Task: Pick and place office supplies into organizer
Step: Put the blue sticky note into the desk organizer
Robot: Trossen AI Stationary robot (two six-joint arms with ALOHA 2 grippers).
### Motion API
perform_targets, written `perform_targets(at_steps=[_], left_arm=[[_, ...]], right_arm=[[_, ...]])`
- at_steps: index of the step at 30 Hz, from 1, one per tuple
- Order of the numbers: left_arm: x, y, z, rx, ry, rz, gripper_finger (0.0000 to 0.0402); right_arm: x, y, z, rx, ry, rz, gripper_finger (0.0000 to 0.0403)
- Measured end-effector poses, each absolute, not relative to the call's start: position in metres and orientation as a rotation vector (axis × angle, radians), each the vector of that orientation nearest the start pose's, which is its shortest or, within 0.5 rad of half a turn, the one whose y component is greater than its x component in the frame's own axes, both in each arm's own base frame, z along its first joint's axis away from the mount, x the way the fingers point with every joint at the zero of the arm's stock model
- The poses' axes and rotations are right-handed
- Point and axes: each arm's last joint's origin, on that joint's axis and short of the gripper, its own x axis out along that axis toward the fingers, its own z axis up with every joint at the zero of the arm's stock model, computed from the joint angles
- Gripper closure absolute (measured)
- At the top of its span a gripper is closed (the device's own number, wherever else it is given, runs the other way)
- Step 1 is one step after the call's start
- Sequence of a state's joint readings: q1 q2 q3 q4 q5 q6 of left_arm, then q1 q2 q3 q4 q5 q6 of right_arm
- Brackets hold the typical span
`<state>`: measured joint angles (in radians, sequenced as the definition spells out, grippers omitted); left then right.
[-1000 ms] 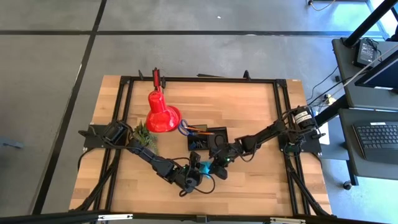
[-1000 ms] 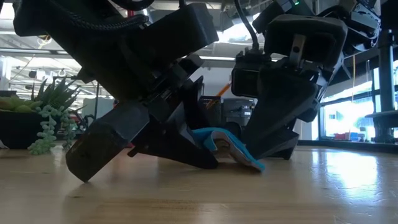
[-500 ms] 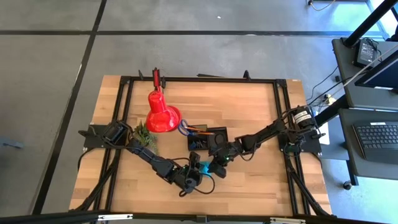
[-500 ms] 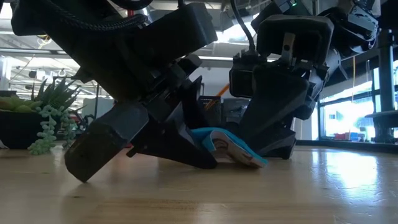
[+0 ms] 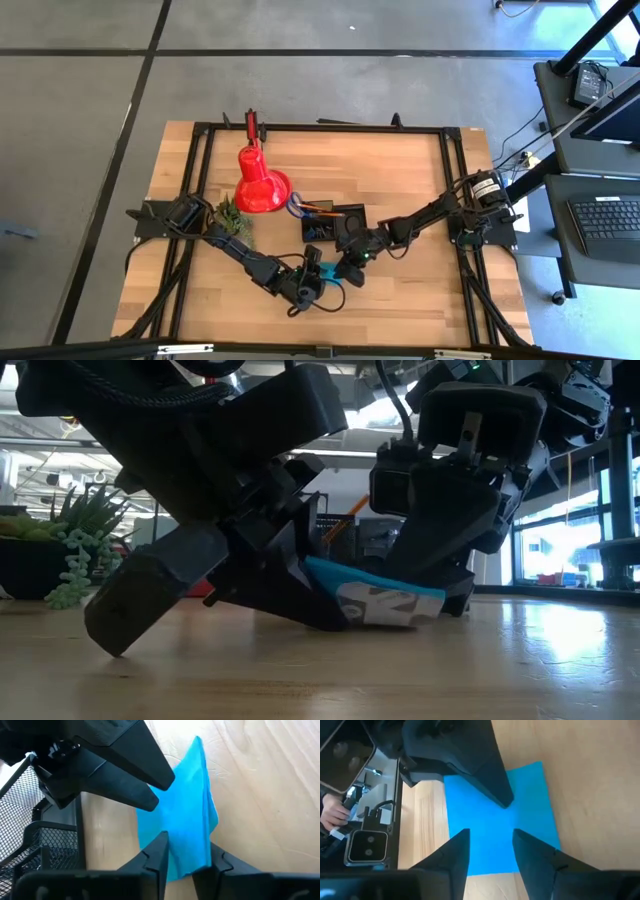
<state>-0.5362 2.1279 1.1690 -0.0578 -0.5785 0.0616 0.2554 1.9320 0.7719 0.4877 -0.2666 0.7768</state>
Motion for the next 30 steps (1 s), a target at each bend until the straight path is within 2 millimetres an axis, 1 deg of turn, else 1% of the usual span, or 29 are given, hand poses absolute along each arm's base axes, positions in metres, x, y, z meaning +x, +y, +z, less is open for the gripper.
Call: perform_targets(at_steps=[5,11,16,18,22,26,28,30], left_arm=[[0.350,-0.190,0.083,0.595,0.867,0.012,0.0347],[0.349,-0.189,0.086,0.608,0.876,0.023,0.0350],[0.341,-0.184,0.096,0.676,0.913,0.048,0.0355],[0.340,-0.183,0.101,0.690,0.911,0.053,0.0361],[0.340,-0.177,0.110,0.689,0.907,0.065,0.0376],[0.343,-0.177,0.126,0.622,0.841,0.099,0.0391],[0.344,-0.177,0.130,0.605,0.813,0.121,0.0396],[0.347,-0.176,0.135,0.580,0.774,0.142,0.0395]], right_arm=[[0.328,0.096,0.095,0.665,0.817,0.258,0.0250],[0.324,0.098,0.104,0.615,0.814,0.289,0.0250],[0.311,0.097,0.117,0.564,0.912,0.243,0.0250],[0.304,0.097,0.128,0.517,0.921,0.216,0.0250],[0.287,0.102,0.157,0.448,0.913,0.203,0.0250],[0.269,0.112,0.186,0.328,0.828,0.176,0.0250],[0.262,0.118,0.195,0.190,0.764,0.165,0.0250],[0.257,0.124,0.199,0.040,0.715,0.146,0.0250]])
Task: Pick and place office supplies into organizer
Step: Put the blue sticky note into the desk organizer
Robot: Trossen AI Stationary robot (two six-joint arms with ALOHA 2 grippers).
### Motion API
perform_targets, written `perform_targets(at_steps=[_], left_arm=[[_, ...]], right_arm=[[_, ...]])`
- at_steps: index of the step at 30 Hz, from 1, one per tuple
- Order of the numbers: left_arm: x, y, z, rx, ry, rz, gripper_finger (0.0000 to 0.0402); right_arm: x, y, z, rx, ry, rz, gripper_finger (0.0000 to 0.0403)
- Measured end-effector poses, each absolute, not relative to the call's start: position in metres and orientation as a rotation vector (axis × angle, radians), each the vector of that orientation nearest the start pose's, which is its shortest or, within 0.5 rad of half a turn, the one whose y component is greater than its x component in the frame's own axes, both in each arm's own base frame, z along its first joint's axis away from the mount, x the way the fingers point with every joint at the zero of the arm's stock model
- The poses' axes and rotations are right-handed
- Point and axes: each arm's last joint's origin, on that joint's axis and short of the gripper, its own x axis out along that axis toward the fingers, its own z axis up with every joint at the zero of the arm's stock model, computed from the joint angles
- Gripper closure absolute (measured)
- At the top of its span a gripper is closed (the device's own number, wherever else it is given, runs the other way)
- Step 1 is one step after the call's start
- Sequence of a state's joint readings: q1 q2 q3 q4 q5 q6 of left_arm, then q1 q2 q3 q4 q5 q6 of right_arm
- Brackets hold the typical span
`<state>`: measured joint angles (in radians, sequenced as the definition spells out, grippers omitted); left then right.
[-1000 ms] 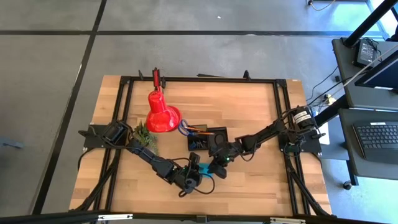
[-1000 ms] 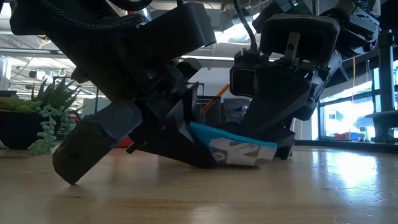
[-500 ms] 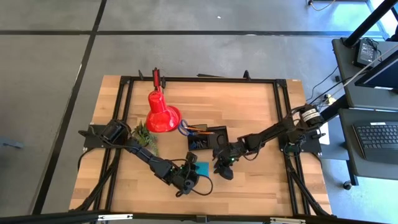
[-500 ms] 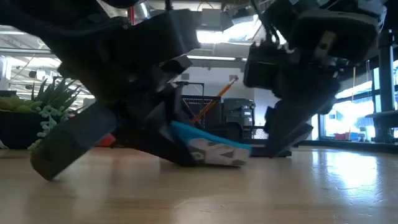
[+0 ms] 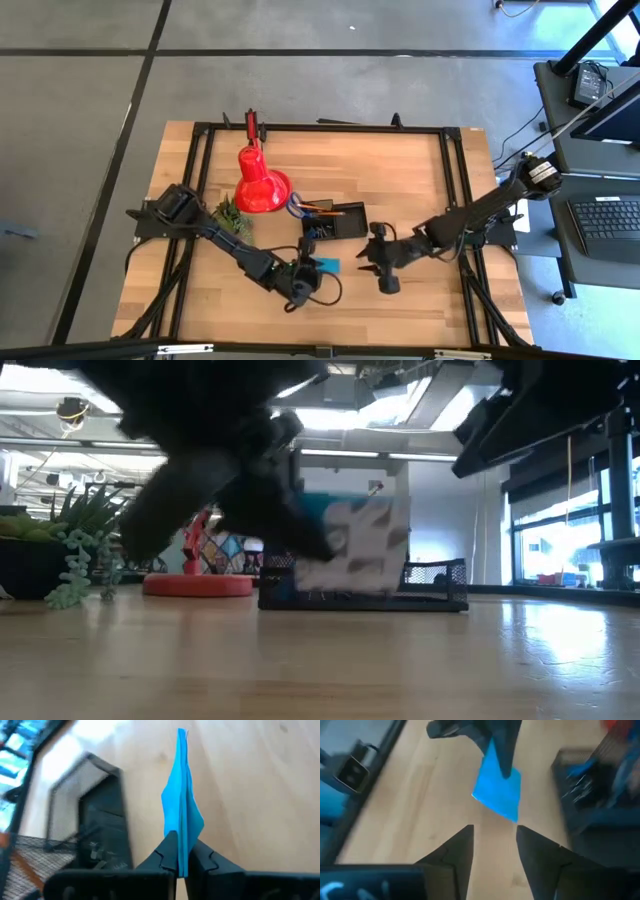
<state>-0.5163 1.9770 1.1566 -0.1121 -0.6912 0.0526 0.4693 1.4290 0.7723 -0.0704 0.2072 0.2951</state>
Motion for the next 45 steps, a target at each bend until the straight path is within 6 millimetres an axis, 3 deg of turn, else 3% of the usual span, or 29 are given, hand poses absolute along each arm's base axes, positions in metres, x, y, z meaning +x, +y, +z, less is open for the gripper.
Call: perform_targets(at_steps=[6,14,17,23,40,45], left_arm=[[0.362,-0.159,0.150,0.410,0.676,0.240,0.0393],[0.376,-0.143,0.157,0.303,0.621,0.201,0.0392],[0.377,-0.143,0.157,0.289,0.618,0.176,0.0391],[0.378,-0.143,0.157,0.278,0.615,0.168,0.0394],[0.379,-0.141,0.159,0.263,0.588,0.226,0.0391],[0.379,-0.141,0.160,0.264,0.588,0.225,0.0391]], right_arm=[[0.257,0.130,0.200,-0.036,0.668,0.143,0.0250],[0.258,0.139,0.206,-0.127,0.587,0.209,0.0250],[0.258,0.139,0.205,-0.197,0.584,0.223,0.0250],[0.258,0.134,0.205,-0.250,0.565,0.066,0.0250],[0.267,0.137,0.184,-0.216,0.599,-0.018,0.0251],[0.268,0.137,0.185,-0.214,0.591,-0.018,0.0286]])
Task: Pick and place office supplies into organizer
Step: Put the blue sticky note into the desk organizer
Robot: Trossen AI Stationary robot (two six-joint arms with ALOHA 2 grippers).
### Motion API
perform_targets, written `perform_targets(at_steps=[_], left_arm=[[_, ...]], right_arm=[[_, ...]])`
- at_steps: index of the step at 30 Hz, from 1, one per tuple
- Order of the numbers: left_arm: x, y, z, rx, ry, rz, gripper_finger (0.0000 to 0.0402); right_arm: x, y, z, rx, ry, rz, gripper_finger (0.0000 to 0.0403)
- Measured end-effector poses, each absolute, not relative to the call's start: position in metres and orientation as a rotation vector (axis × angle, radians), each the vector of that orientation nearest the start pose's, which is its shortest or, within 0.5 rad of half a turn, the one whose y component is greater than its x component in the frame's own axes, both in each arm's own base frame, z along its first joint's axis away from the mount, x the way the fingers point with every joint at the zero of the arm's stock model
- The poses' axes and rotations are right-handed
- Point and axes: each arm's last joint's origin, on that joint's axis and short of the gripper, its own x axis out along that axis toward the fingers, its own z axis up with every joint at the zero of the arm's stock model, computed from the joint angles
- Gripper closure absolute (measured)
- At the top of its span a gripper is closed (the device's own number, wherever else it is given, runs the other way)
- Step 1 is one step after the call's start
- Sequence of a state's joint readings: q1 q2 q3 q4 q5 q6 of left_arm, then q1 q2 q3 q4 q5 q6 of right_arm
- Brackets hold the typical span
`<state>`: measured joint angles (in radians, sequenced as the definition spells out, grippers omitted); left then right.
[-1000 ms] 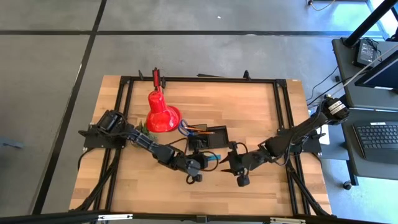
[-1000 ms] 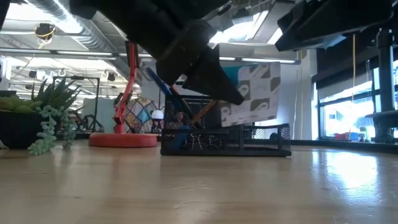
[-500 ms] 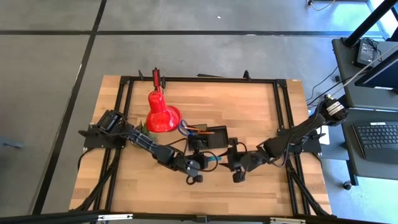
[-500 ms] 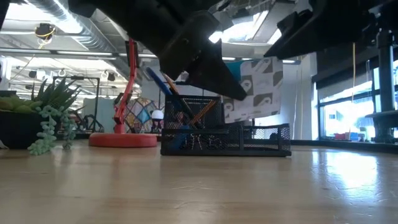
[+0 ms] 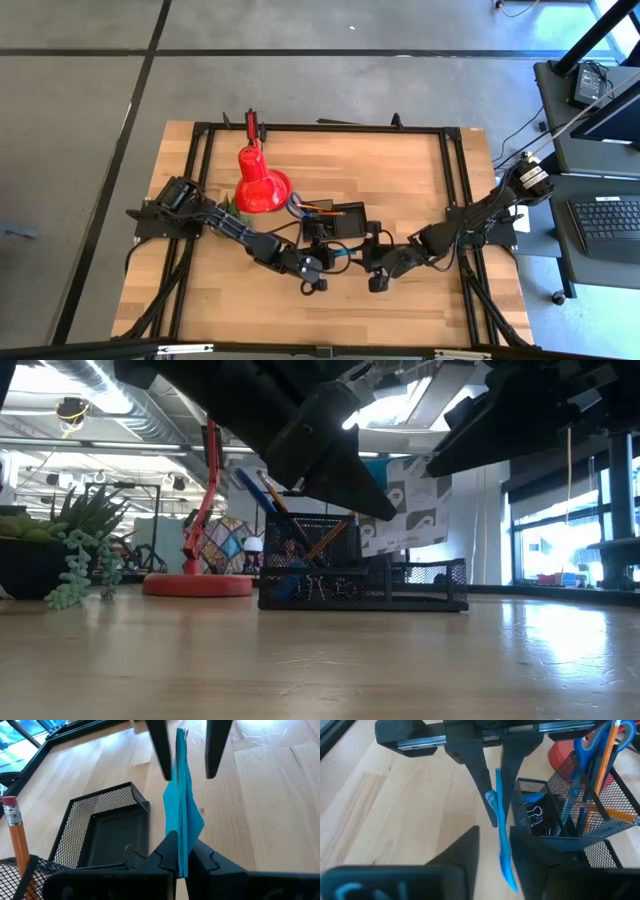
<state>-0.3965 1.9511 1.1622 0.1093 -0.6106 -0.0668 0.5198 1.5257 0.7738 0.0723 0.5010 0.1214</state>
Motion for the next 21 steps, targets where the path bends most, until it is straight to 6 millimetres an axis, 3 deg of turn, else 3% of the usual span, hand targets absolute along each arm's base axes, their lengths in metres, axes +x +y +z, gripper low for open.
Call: perform_targets(at_steps=[7,13,21], left_arm=[[0.3793,-0.1410,0.1595,0.265,0.589,0.223,0.0389],[0.3792,-0.1411,0.1597,0.313,0.598,0.199,0.0373],[0.3722,-0.1475,0.1571,0.319,0.676,0.077,0.0301]], right_arm=[[0.2679,0.1371,0.1853,-0.261,0.590,-0.003,0.0389],[0.2684,0.1374,0.1860,-0.242,0.582,-0.006,0.0389],[0.2690,0.1339,0.1848,-0.265,0.598,-0.014,0.0395]])
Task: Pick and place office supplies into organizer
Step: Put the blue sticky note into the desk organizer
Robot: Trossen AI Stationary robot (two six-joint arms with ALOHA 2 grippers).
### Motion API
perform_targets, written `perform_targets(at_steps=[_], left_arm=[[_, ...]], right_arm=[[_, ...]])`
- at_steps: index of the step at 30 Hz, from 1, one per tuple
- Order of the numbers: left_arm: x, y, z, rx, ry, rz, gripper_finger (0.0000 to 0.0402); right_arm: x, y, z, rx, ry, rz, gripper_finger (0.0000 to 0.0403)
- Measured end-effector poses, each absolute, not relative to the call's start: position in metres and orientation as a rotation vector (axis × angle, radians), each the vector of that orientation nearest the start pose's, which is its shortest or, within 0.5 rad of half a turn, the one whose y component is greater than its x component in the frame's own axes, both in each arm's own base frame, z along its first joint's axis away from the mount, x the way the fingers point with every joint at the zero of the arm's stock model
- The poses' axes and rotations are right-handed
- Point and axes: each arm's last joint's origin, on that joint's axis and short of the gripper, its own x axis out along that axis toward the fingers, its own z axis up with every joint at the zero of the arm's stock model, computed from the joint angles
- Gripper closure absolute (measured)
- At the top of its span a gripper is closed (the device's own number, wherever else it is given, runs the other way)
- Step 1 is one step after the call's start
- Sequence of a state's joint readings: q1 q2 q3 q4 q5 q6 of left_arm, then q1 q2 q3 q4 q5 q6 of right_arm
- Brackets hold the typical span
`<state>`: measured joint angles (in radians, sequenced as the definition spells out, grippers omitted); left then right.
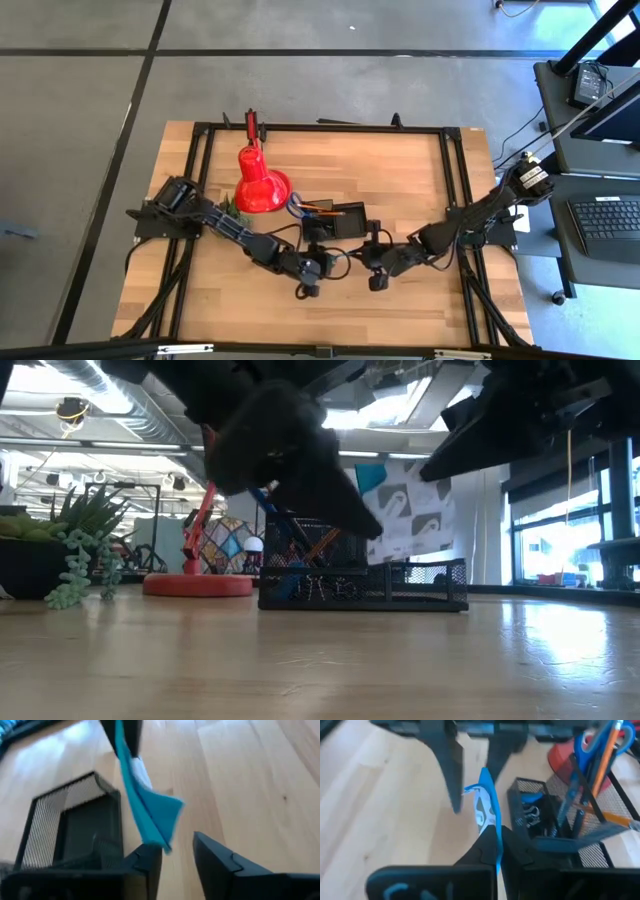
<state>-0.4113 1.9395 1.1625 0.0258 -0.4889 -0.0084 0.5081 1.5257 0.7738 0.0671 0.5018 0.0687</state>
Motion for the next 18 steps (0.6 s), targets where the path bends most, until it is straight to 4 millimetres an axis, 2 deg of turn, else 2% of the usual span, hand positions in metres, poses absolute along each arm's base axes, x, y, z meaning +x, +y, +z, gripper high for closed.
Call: perform_targets(at_steps=[7,11,18], left_arm=[[0.350,-0.146,0.173,0.257,0.815,0.076,0.0256],[0.335,-0.151,0.187,0.236,0.840,0.075,0.0252],[0.319,-0.166,0.210,0.240,0.781,0.043,0.0259]], right_arm=[[0.269,0.125,0.181,-0.303,0.652,-0.047,0.0396],[0.269,0.123,0.182,-0.392,0.641,-0.106,0.0396],[0.266,0.121,0.182,-0.491,0.669,-0.088,0.0396]])
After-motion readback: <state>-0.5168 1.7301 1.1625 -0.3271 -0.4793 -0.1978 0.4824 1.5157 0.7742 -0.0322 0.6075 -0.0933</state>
